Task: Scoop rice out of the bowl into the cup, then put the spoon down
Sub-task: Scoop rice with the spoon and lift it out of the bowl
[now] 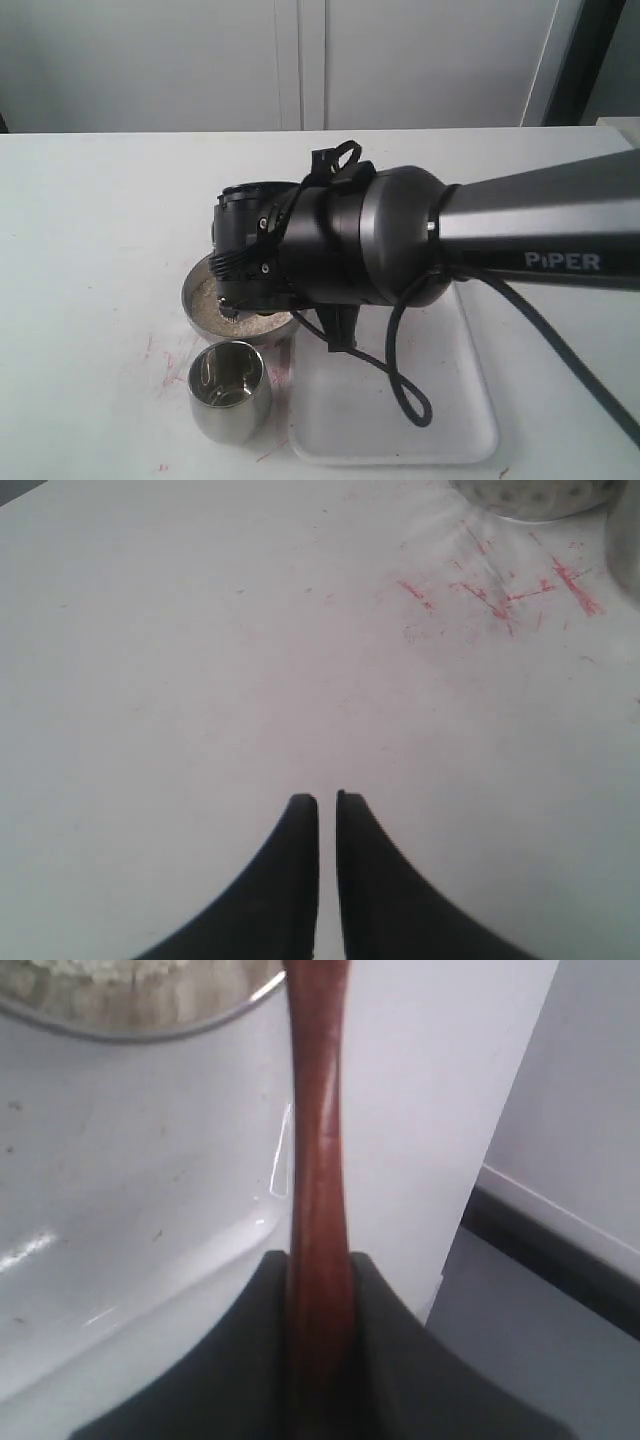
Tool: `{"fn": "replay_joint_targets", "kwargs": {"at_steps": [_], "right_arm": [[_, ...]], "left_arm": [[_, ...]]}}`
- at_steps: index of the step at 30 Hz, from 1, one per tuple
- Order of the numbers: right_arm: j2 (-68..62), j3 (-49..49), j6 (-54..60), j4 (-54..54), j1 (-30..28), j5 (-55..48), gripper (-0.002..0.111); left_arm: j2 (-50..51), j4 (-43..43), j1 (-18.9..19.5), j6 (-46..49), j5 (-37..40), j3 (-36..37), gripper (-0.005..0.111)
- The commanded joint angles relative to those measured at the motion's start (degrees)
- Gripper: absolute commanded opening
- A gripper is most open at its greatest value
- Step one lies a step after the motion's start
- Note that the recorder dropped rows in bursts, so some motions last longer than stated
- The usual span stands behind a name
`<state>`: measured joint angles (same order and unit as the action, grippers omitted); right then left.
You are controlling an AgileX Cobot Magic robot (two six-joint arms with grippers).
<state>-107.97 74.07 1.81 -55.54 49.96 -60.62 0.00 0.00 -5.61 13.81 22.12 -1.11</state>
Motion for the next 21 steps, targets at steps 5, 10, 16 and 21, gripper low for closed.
{"fn": "replay_joint_targets", "kwargs": {"at_steps": [5, 10, 16, 21], "right_arm": [[-3.32, -0.27, -0.75, -3.7, -2.6, 1.83, 0.0], [-5.84, -0.27, -3.6, -6.76, -3.33, 1.54, 0.0], [-8.02, -0.27, -3.6, -6.77, -3.33, 2.48, 0.0], [-8.02, 0.66, -3.5, -3.02, -3.33, 2.52, 0.0]], "left_arm": [[0.0, -0.32, -0.31, -0.33, 2.78, 0.52, 0.014], [0.0, -0.32, -0.31, -0.33, 2.78, 0.52, 0.014], [0.0, -0.32, -0.31, -0.33, 2.78, 0.52, 0.014], [0.0, -0.32, -0.31, -0.33, 2.78, 0.52, 0.014]]}}
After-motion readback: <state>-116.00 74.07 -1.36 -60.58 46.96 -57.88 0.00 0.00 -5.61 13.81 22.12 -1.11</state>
